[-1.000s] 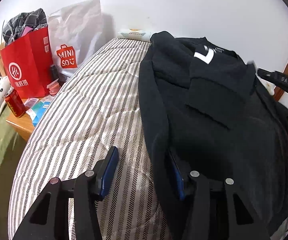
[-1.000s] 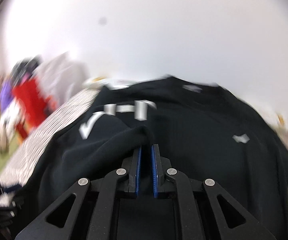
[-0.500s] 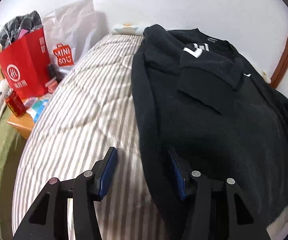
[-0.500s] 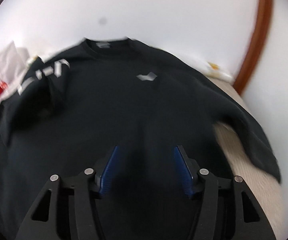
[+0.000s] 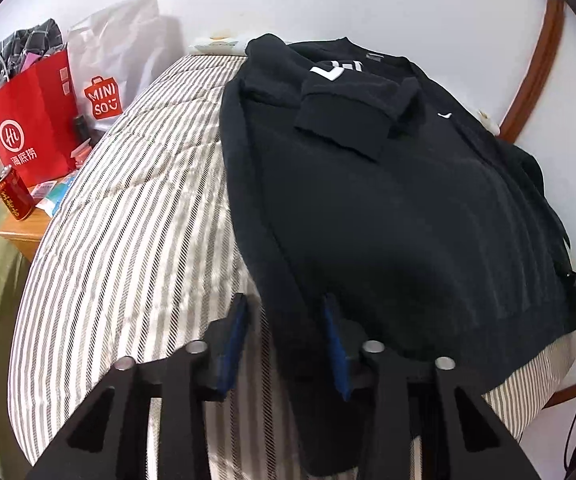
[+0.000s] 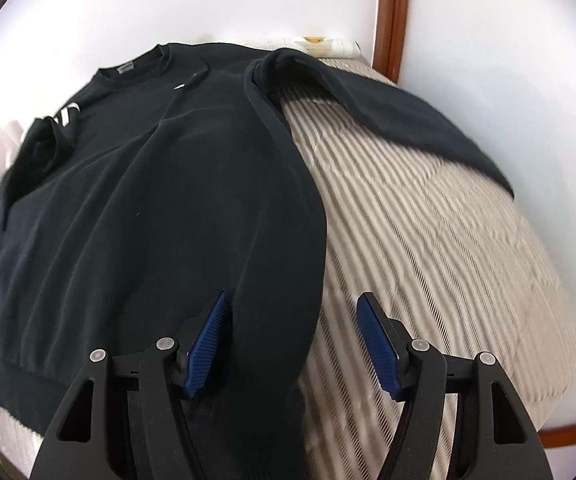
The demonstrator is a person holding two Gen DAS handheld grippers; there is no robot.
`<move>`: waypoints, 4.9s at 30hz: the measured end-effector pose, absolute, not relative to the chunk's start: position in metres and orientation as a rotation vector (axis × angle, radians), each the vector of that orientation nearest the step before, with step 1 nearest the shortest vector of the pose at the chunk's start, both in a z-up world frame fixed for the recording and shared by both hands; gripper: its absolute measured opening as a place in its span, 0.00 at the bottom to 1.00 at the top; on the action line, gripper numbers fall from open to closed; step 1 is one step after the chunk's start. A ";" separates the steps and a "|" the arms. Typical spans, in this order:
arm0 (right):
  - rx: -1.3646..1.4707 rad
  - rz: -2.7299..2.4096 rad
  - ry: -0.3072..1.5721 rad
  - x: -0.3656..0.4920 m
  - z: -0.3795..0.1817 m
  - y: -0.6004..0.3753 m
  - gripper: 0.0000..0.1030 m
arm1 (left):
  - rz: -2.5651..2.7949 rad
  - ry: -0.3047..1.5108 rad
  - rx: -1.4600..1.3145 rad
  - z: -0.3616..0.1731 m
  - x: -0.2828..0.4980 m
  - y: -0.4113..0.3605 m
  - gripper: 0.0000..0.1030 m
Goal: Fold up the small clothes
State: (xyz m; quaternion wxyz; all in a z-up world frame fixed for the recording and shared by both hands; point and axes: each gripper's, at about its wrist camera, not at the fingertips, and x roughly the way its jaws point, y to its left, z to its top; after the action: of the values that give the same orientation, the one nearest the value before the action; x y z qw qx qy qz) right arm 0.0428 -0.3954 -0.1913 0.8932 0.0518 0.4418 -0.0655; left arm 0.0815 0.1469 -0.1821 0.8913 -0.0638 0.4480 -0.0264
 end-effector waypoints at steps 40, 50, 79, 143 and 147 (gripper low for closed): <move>-0.133 0.276 0.745 0.172 -0.090 -0.184 0.59 | 0.114 0.878 -0.168 -0.155 0.171 0.177 0.42; 0.180 0.467 0.971 0.280 -0.144 -0.115 0.59 | 0.140 0.903 -0.161 -0.177 0.232 0.178 0.42; 0.044 0.334 0.898 0.250 -0.127 -0.181 0.56 | 0.173 0.898 -0.121 -0.182 0.236 0.174 0.45; 0.106 -0.103 0.897 0.298 -0.144 -0.367 0.02 | 0.169 0.932 -0.117 -0.183 0.227 0.176 0.62; 0.077 -0.085 0.894 0.291 -0.145 -0.357 0.13 | 0.171 0.938 -0.111 -0.182 0.229 0.175 0.62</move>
State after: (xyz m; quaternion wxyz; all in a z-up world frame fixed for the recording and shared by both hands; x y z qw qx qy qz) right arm 0.2914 -0.3567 -0.1455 0.9003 0.0370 0.4318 -0.0409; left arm 0.2287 0.1751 -0.1821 0.8869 -0.0535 0.4514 0.0825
